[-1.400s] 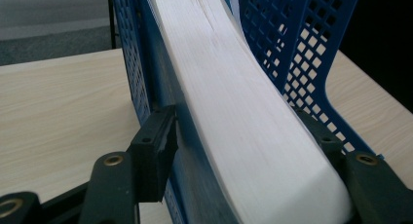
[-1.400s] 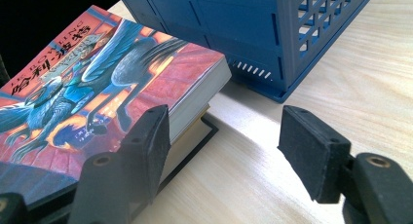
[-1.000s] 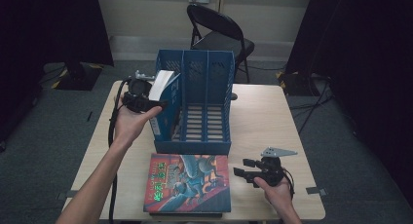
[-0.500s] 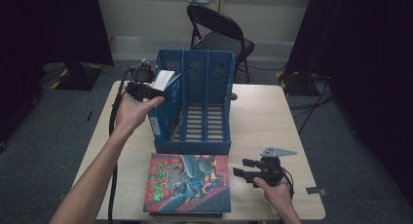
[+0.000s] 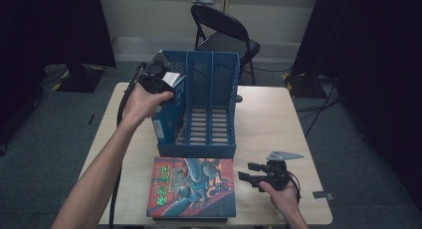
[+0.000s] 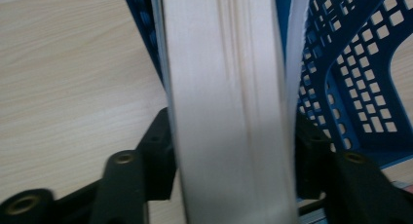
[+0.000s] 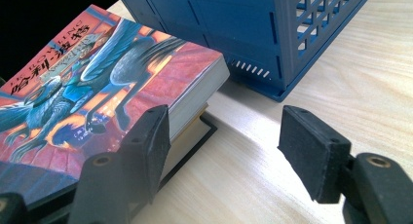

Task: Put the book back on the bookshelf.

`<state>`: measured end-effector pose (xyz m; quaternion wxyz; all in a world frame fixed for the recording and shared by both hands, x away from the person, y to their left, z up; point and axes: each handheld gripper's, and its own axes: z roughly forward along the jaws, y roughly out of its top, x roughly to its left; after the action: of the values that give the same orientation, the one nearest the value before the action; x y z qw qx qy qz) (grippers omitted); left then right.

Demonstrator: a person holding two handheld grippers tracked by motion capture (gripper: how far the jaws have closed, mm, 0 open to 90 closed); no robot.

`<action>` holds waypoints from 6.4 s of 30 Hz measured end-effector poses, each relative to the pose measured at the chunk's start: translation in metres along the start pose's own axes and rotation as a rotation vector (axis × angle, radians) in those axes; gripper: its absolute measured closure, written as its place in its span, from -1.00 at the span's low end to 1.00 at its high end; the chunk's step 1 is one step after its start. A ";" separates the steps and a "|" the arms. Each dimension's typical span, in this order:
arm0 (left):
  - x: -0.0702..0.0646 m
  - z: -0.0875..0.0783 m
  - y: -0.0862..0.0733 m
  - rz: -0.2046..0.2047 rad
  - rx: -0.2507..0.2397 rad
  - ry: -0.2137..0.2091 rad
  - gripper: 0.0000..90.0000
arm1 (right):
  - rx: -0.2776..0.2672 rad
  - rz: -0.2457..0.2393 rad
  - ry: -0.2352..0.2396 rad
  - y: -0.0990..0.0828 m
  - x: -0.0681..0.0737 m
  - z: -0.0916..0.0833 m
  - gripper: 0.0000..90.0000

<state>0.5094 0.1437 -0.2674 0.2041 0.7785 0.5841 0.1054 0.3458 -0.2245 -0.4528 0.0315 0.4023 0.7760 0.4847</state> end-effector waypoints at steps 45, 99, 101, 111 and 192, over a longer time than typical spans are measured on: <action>0.012 0.024 0.019 -0.075 0.223 -0.002 0.35 | 0.012 0.004 -0.018 -0.001 -0.003 0.001 -0.21; 0.021 0.019 -0.016 -0.002 -0.192 -0.064 -0.12 | 0.026 -0.006 -0.011 -0.003 0.001 0.003 -0.21; 0.021 0.018 -0.020 0.017 -0.213 -0.065 -0.15 | 0.025 -0.006 -0.011 -0.003 0.001 0.003 -0.21; 0.027 0.011 -0.051 0.058 -0.320 -0.123 -0.14 | 0.025 -0.008 -0.013 -0.003 0.002 0.003 -0.21; 0.018 0.063 -0.233 0.327 -0.396 -0.360 -0.02 | 0.047 -0.141 -0.058 0.019 0.039 0.026 0.35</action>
<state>0.3386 0.2030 -0.4277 0.4320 0.8135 0.3737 0.1091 0.3422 -0.1757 -0.4382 0.0788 0.3610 0.8124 0.4512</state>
